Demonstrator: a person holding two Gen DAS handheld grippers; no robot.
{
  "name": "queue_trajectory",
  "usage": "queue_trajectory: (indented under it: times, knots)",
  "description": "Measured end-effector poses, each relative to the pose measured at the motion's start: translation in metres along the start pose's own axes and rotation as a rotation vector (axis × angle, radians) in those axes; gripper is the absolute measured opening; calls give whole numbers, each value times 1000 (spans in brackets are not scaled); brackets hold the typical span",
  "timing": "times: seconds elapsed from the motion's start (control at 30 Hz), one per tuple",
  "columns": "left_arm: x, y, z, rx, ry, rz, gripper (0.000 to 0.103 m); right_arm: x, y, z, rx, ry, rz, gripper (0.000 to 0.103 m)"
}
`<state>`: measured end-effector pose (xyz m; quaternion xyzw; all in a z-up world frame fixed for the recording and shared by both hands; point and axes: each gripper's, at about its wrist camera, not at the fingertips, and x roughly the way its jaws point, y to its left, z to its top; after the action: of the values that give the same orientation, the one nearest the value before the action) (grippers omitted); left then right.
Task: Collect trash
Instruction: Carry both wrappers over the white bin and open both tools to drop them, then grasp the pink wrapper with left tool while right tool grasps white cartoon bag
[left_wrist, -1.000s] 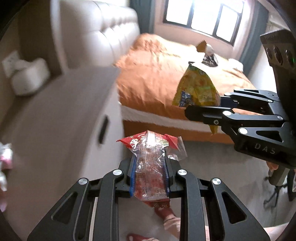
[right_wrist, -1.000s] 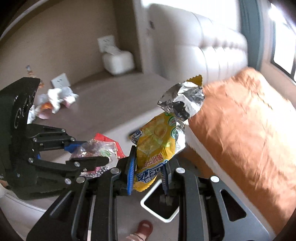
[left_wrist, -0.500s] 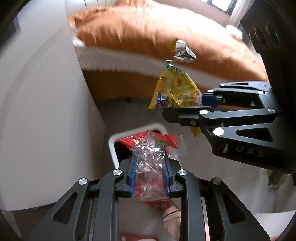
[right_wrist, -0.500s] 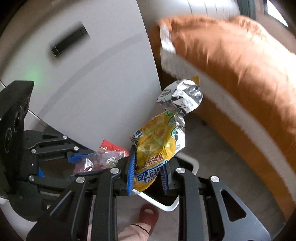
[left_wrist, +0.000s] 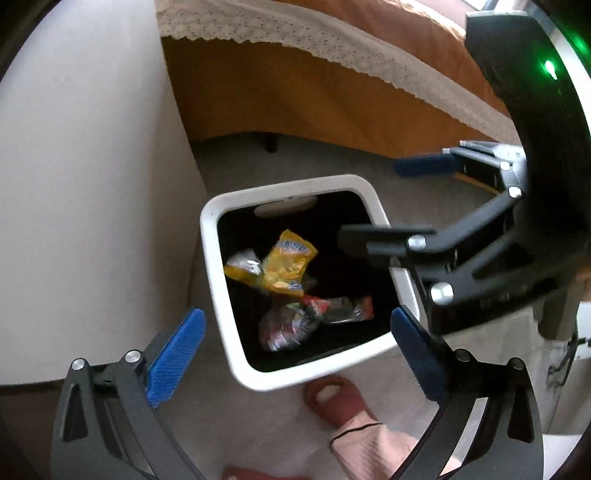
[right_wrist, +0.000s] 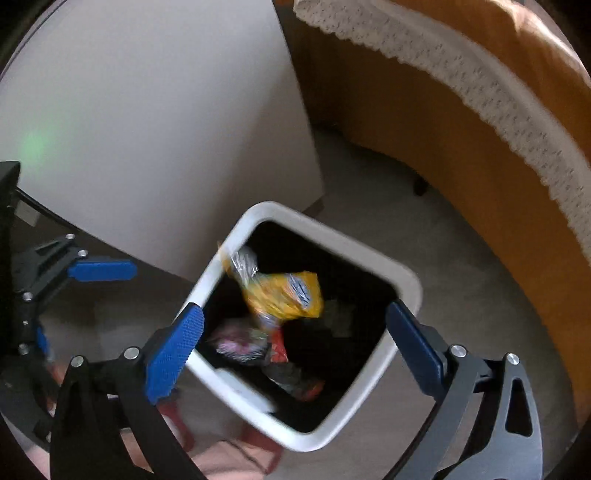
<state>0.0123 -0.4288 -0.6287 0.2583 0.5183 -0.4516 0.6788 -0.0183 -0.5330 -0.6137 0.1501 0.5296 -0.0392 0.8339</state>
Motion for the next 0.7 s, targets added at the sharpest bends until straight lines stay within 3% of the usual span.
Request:
queue_trajectory:
  times: [0.13, 0.4, 0.57, 0.7]
  knots:
    - [-30, -1, 13, -7, -25, 8, 98, -30, 4, 16, -10, -26, -29, 99]
    - [-158, -11, 53, -7, -141, 46, 98, -144, 33, 62, -39, -121, -60, 99]
    - [-258, -13, 83, -48, -272, 68, 98, -244, 59, 109, -58, -254, -98, 99]
    - [-343, -4, 94, -136, -385, 82, 98, -325, 95, 142, -70, -416, -102, 99]
